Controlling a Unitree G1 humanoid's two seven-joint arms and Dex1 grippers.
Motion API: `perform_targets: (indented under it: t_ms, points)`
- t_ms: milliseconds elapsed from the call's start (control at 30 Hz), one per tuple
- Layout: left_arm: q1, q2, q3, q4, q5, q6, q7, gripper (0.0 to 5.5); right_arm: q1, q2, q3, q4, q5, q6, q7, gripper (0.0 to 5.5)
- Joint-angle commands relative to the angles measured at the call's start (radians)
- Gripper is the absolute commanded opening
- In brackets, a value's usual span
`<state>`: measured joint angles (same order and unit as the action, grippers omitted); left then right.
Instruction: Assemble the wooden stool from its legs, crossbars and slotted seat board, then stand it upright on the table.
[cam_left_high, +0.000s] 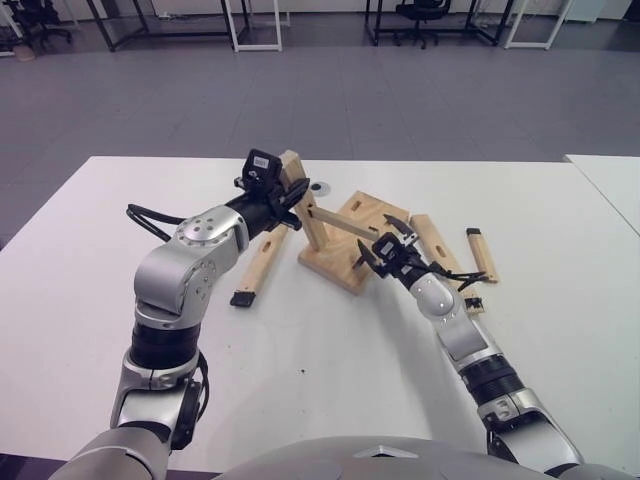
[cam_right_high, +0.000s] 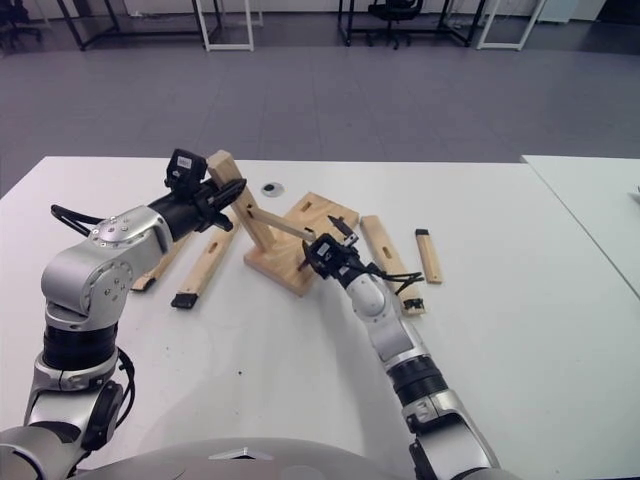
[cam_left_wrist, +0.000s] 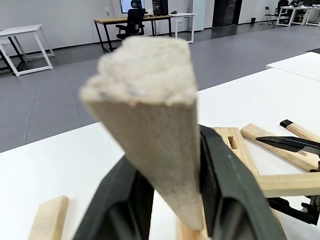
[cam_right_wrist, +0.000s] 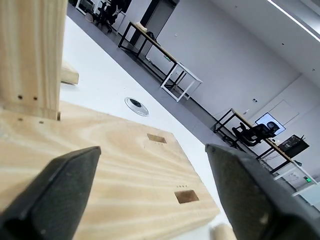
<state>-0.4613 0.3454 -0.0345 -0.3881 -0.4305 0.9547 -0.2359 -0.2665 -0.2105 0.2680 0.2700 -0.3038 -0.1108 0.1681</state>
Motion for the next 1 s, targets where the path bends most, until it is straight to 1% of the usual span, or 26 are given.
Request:
perform_targets:
  t_ms: [33,133,200,333,467,533,633,700,767,867,1000]
  points:
    - [0.05,0.042,-0.083,0.075,0.032,0.063,-0.041,1.03,-0.087,0.066,0.031,0.155,0.037,0.104,0.088,3.88]
    - [0.019,0.054,-0.104,0.095,0.038,0.052,-0.069,1.03,-0.078,0.048,0.063,0.244,0.024,0.187,0.167,3.88]
    - [0.002,0.053,-0.115,0.119,0.03,0.051,-0.091,1.05,-0.055,0.034,0.084,0.255,0.037,0.221,0.244,3.88]
    - [-0.059,0.066,-0.175,0.22,0.052,0.003,-0.16,1.05,0.0,-0.019,0.162,0.245,0.034,0.267,0.39,3.88]
    - [-0.147,0.065,-0.227,0.323,0.084,-0.053,-0.221,1.05,0.035,-0.056,0.207,0.253,0.018,0.275,0.444,3.88]
    - [-0.156,0.054,-0.215,0.332,0.091,-0.058,-0.197,1.05,0.028,-0.053,0.201,0.268,0.019,0.261,0.426,3.88]
    - [-0.123,0.043,-0.143,0.257,0.068,-0.016,-0.121,1.05,0.02,-0.06,0.176,0.264,0.031,0.234,0.407,3.88]
    - [-0.097,0.034,-0.108,0.202,0.053,0.007,-0.084,1.59,0.017,-0.07,0.16,0.264,0.039,0.225,0.399,3.88]
    - [-0.09,0.007,-0.067,0.158,0.038,0.02,-0.056,1.98,0.014,-0.071,0.146,0.263,0.05,0.214,0.388,3.88]
    - [-0.1,-0.011,-0.035,0.13,0.036,0.019,-0.045,2.65,0.013,-0.071,0.145,0.257,0.067,0.207,0.377,3.88]
    - [-0.11,-0.026,-0.002,0.093,0.018,0.025,-0.055,3.28,0.017,-0.07,0.144,0.251,0.074,0.197,0.363,3.88]
